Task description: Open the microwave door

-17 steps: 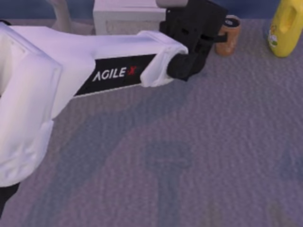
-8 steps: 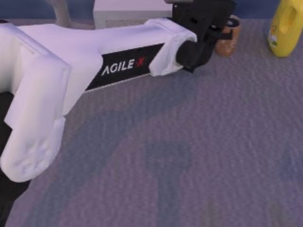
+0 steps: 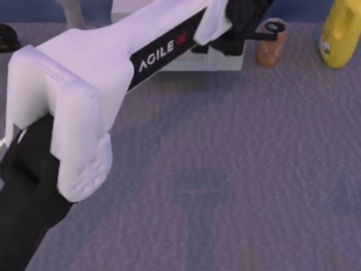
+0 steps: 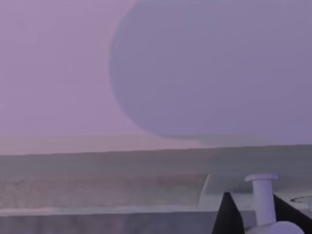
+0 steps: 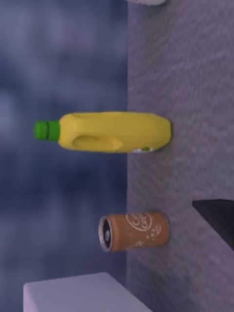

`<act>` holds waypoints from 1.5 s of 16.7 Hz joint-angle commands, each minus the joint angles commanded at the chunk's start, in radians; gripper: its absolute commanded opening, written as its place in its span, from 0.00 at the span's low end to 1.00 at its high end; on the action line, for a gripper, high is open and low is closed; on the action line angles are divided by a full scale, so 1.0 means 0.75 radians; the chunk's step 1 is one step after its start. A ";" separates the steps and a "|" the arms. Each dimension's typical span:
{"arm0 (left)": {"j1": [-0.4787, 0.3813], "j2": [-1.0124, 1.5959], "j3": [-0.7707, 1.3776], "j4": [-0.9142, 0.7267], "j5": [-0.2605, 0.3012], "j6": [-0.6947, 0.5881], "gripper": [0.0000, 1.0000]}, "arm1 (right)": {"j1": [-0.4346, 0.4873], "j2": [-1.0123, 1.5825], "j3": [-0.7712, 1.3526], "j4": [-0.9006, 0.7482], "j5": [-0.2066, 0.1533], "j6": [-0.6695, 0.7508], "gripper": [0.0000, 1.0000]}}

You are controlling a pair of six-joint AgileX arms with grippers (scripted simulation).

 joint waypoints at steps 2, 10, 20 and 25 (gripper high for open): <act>0.016 0.068 0.205 -0.232 0.062 -0.032 0.00 | 0.000 0.000 0.000 0.000 0.000 0.000 1.00; 0.057 0.193 0.585 -0.636 0.198 -0.096 0.00 | 0.000 0.000 0.000 0.000 0.000 0.000 1.00; 0.057 0.193 0.585 -0.636 0.198 -0.096 0.00 | 0.000 0.000 0.000 0.000 0.000 0.000 1.00; 0.057 0.193 0.585 -0.636 0.198 -0.096 0.00 | 0.000 0.000 0.000 0.000 0.000 0.000 1.00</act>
